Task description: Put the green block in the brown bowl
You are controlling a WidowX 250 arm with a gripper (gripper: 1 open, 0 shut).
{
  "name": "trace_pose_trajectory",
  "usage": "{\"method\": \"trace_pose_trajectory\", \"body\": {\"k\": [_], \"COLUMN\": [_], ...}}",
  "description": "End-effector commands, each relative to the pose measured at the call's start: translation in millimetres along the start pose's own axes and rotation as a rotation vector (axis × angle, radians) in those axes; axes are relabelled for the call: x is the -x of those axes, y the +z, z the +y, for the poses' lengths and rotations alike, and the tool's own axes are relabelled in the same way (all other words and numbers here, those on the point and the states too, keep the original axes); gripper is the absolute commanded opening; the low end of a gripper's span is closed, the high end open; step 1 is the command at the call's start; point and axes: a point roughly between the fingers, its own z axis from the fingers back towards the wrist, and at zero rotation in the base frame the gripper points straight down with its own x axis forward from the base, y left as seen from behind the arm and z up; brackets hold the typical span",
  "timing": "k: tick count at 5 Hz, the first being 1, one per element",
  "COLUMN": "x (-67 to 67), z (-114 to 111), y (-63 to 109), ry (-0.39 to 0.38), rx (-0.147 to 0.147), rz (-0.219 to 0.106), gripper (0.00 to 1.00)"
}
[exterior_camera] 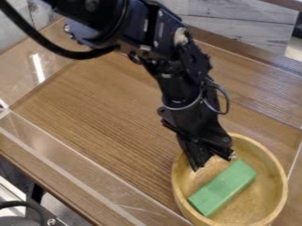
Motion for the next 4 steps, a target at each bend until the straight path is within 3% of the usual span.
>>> {"method": "trace_pose_trajectory", "body": {"k": [1,4], "x": [-13.7,-10.2], "z": [1.6,2.2], "y": [9.1,12.2], "ry": [0.001,0.026], "rx": [0.006,0.03], "rz": [-0.041,-0.008], "gripper": [0.0,0.0]}}
